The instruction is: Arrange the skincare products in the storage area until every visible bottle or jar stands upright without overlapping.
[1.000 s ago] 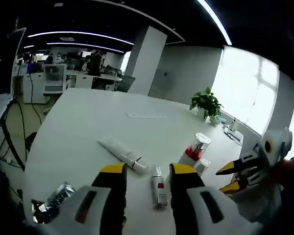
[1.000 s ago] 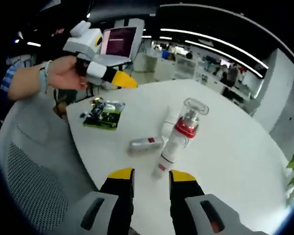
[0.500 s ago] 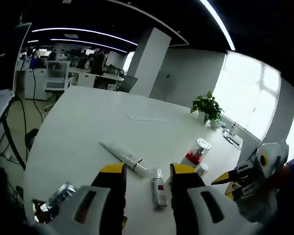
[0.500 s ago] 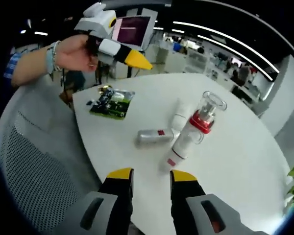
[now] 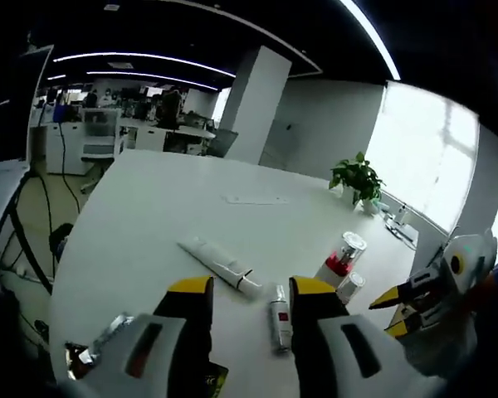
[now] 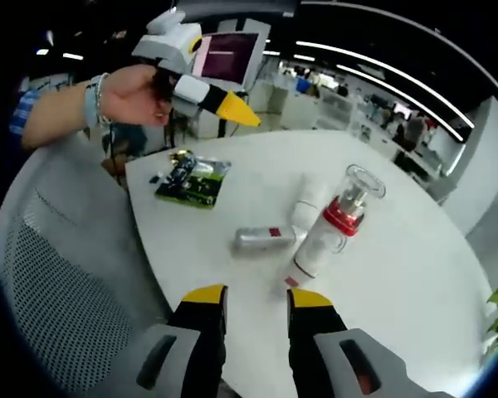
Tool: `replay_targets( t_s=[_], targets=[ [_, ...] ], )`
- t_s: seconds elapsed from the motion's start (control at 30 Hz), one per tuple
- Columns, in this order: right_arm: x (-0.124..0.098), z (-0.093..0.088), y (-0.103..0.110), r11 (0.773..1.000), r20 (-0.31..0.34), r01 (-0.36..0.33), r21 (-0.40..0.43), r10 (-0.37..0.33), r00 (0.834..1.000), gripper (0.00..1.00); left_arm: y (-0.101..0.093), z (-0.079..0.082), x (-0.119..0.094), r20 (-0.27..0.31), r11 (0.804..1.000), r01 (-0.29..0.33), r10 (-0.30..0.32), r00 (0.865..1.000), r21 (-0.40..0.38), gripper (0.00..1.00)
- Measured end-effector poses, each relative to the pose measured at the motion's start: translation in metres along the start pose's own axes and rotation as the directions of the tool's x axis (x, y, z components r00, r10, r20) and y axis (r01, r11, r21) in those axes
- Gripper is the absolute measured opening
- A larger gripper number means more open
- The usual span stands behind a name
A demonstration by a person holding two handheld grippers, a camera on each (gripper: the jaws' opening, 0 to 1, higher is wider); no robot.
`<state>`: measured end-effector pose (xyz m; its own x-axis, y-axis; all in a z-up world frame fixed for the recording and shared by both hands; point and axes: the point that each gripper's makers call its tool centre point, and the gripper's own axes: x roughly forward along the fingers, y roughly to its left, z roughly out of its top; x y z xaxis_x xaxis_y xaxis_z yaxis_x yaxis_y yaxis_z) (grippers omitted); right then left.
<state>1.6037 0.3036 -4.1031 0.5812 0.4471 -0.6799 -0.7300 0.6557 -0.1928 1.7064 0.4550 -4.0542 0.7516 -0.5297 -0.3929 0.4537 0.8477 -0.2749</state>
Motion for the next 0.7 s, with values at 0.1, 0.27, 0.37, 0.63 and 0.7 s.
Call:
replay_targets(
  t_s=[0.1,0.27,0.37,0.63,0.7],
  targets=[
    [0.0,0.002,0.002,1.0,0.008,-0.006,-0.002,0.006,1.0,0.24,0.003,-0.006,0.002,-0.021,1.0,-0.012,0.012,1.0,0.002,0.32],
    [-0.001,0.003,0.0,1.0,0.017,0.005,-0.01,-0.004,1.0,0.25,-0.005,-0.022,0.008,-0.093,0.998,-0.002,0.008,0.996,0.065,0.33],
    [-0.003,0.004,-0.005,1.0,0.02,0.028,-0.011,-0.027,0.999,0.24,-0.016,-0.037,0.014,-0.162,0.991,0.036,-0.014,0.987,0.129,0.34],
    [-0.007,0.003,-0.02,0.996,0.026,0.092,0.004,-0.092,0.995,0.24,-0.038,-0.073,0.023,-0.295,0.973,0.109,-0.045,0.954,0.205,0.37],
    [-0.008,0.002,-0.023,0.994,0.023,0.106,-0.002,-0.106,0.994,0.24,-0.04,-0.075,0.029,-0.303,0.979,0.108,-0.052,0.952,0.17,0.38]
  ],
)
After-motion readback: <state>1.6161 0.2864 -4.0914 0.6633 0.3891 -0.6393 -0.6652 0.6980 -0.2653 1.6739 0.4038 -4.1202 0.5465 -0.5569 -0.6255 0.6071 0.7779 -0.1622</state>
